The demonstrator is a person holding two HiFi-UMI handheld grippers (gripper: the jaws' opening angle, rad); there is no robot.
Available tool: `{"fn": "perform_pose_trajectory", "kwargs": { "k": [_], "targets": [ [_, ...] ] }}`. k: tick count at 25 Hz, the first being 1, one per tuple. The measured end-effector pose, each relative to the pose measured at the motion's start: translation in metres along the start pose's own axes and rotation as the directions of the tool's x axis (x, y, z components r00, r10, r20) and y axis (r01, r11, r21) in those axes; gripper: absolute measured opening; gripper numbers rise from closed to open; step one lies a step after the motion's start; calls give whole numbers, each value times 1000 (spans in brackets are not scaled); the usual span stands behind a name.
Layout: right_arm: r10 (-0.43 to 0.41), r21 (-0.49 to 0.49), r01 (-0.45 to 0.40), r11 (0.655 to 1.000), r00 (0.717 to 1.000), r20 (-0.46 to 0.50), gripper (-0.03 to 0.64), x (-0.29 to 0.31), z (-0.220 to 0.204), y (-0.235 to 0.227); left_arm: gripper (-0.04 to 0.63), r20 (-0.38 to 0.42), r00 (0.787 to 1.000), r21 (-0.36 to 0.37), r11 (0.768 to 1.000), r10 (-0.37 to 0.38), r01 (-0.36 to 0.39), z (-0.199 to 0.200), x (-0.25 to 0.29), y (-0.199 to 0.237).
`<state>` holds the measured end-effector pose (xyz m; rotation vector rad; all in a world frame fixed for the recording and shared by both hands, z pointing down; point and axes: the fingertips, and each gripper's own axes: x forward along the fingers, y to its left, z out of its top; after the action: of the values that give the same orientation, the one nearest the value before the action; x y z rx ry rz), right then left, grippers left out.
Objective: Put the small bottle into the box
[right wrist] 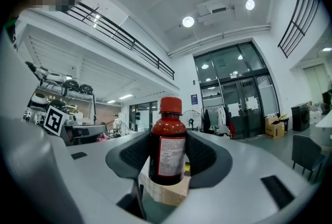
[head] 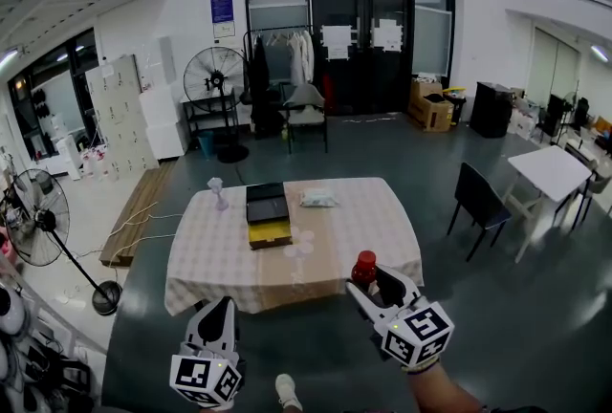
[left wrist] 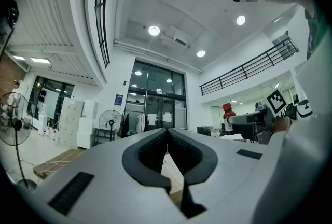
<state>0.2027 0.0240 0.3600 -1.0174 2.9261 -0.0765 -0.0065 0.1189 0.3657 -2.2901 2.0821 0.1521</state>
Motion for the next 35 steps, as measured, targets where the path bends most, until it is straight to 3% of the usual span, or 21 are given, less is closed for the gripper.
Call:
{"fn": "perform_pose_trajectory", "kwargs": {
  "k": [11, 27, 35],
  "targets": [
    [-34, 11, 34, 999, 999, -24, 218, 77, 8, -31, 24, -21, 999, -6, 1000, -27, 27, 4, 75, 51],
    [-80, 17, 80, 997, 997, -1, 216, 244, 33, -36, 23, -25, 996, -22, 996, -81, 81, 21, 176, 184],
    [-89, 24, 90, 996, 996, -31, 216, 316, 6, -39, 23, -40, 993, -55, 992, -115, 113, -8, 212, 240]
  ]
}}
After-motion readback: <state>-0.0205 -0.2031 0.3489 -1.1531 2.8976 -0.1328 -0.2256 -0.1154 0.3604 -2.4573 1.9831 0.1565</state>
